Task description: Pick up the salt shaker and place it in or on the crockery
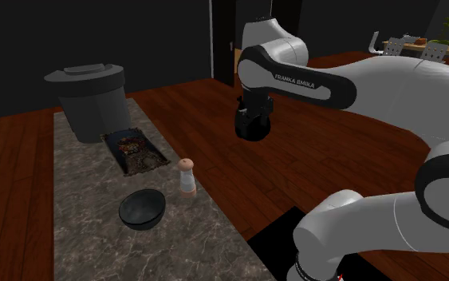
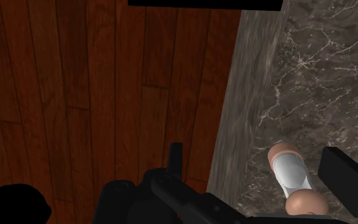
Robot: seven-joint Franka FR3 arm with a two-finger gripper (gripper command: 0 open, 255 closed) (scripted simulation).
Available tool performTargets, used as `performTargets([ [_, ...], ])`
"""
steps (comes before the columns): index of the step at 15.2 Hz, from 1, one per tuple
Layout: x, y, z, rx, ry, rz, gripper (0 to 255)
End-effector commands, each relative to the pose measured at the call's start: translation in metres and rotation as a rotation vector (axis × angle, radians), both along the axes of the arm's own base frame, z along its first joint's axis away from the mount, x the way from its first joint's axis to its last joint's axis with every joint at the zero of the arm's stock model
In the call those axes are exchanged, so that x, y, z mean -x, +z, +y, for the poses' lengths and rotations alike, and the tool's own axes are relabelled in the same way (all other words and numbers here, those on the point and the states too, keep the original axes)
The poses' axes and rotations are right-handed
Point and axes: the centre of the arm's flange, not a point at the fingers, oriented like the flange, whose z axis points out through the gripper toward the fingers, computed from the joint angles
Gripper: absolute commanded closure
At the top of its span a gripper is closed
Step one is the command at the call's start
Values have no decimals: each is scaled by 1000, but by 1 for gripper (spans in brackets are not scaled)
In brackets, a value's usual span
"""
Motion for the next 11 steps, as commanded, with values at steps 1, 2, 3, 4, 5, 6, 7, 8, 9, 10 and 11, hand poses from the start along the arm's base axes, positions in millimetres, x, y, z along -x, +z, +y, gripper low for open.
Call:
performTargets([
  [1, 0, 0, 0, 0, 0, 0, 0],
  [2, -10, -7, 6, -4, -6, 6, 0],
  [3, -19, -14, 12, -9, -13, 11, 0],
  [4, -29, -21, 19, -13, -19, 17, 0],
  [5, -39, -28, 25, -17, -26, 22, 0],
  [6, -48, -36, 31, -21, -32, 28, 0],
  [7, -58, -43, 37, -26, -39, 33, 0],
  [8, -68, -50, 43, -30, -45, 39, 0],
  [9, -77, -57, 49, -34, -52, 44, 0],
  [10, -87, -65, 55, -39, -58, 50, 0],
  [11, -97, -72, 61, -43, -65, 55, 0],
])
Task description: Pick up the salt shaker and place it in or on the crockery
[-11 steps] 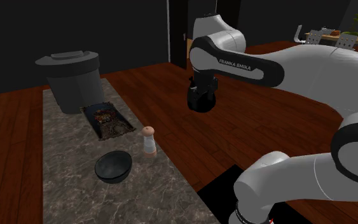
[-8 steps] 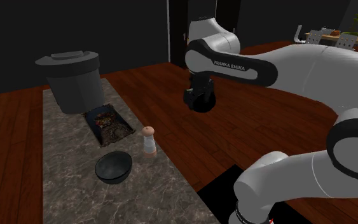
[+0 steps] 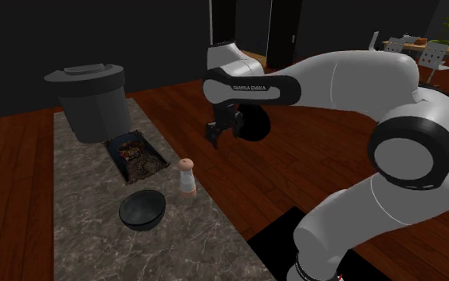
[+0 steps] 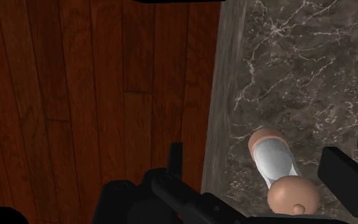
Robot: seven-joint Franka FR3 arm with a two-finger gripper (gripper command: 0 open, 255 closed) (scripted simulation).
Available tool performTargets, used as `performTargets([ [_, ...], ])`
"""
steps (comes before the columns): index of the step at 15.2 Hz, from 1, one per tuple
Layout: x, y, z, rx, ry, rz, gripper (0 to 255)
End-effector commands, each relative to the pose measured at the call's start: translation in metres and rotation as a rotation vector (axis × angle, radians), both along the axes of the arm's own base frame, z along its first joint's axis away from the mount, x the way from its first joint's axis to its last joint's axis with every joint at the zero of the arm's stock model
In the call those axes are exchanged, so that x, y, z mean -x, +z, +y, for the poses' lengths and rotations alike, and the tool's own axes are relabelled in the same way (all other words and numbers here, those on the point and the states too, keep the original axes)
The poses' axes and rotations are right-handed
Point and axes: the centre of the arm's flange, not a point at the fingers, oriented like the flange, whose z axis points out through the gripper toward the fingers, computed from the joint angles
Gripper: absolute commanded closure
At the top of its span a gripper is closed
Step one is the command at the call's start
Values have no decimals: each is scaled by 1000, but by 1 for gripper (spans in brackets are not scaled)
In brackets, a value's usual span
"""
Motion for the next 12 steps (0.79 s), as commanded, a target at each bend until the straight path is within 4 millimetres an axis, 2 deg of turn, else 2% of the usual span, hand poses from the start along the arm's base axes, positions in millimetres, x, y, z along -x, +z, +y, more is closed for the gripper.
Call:
performTargets([
  [1, -21, -14, 11, -9, -14, 10, 0],
  [12, -127, -97, 74, -56, -86, 71, 0],
])
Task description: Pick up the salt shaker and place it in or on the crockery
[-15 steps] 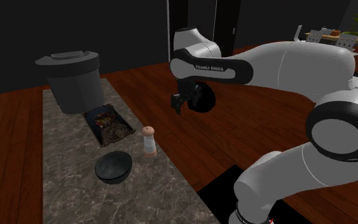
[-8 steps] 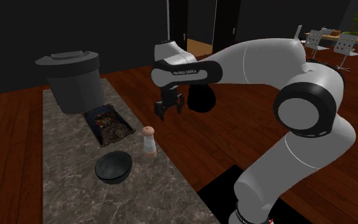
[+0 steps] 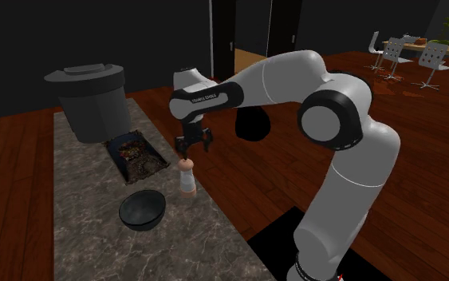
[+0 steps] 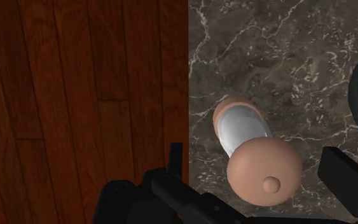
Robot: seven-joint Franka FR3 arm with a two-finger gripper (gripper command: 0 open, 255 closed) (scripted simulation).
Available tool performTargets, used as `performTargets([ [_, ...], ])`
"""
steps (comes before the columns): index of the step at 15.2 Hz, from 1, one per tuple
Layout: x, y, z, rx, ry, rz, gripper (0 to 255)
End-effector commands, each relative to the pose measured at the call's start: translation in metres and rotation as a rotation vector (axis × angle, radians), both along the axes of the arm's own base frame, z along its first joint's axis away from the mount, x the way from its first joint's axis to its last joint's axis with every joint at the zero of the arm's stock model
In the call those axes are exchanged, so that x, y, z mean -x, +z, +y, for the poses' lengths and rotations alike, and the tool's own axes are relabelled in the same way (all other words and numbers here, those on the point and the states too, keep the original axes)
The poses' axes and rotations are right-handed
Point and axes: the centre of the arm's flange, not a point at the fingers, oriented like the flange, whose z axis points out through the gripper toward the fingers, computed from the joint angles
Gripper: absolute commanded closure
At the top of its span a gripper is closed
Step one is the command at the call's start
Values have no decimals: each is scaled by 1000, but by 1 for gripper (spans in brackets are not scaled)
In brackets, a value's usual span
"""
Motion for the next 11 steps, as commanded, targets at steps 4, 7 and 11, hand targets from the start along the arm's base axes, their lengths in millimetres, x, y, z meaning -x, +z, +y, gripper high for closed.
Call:
performTargets([
  [4, -39, -36, 27, -17, -26, 22, 0],
  [7, -38, -51, 27, -17, -26, 22, 0],
  [11, -36, -70, 27, -17, -26, 22, 0],
])
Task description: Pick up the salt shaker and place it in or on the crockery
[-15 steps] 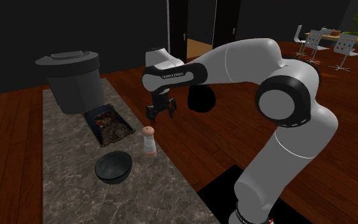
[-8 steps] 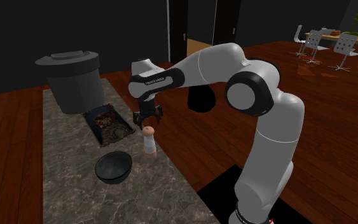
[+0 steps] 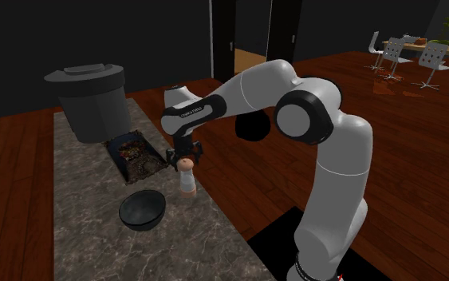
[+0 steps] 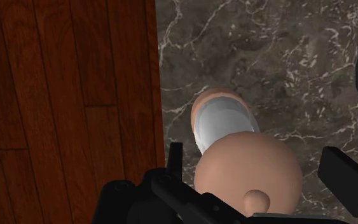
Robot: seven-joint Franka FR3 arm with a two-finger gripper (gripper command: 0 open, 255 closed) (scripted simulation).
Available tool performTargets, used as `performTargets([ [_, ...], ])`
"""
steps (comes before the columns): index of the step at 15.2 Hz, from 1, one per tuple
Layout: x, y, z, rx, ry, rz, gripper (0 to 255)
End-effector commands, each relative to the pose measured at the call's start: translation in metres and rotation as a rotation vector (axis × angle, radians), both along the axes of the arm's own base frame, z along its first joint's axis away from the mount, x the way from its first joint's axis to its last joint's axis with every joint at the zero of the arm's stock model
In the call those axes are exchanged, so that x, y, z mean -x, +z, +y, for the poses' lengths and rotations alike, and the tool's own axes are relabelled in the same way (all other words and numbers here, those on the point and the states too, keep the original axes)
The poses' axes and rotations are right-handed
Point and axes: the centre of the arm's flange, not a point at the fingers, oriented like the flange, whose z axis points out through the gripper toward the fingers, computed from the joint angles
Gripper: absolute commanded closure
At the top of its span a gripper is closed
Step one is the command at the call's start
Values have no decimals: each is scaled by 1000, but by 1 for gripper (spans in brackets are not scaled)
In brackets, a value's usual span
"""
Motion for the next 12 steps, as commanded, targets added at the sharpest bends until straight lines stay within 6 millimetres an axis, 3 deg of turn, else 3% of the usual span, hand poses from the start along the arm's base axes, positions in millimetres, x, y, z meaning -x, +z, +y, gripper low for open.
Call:
performTargets([
  [1, 0, -4, 0, 0, 0, 0, 0],
  [8, 0, -4, 0, 0, 0, 0, 0],
  [9, 0, -4, 0, 0, 0, 0, 255],
  [12, 0, -4, 0, 0, 0, 0, 255],
])
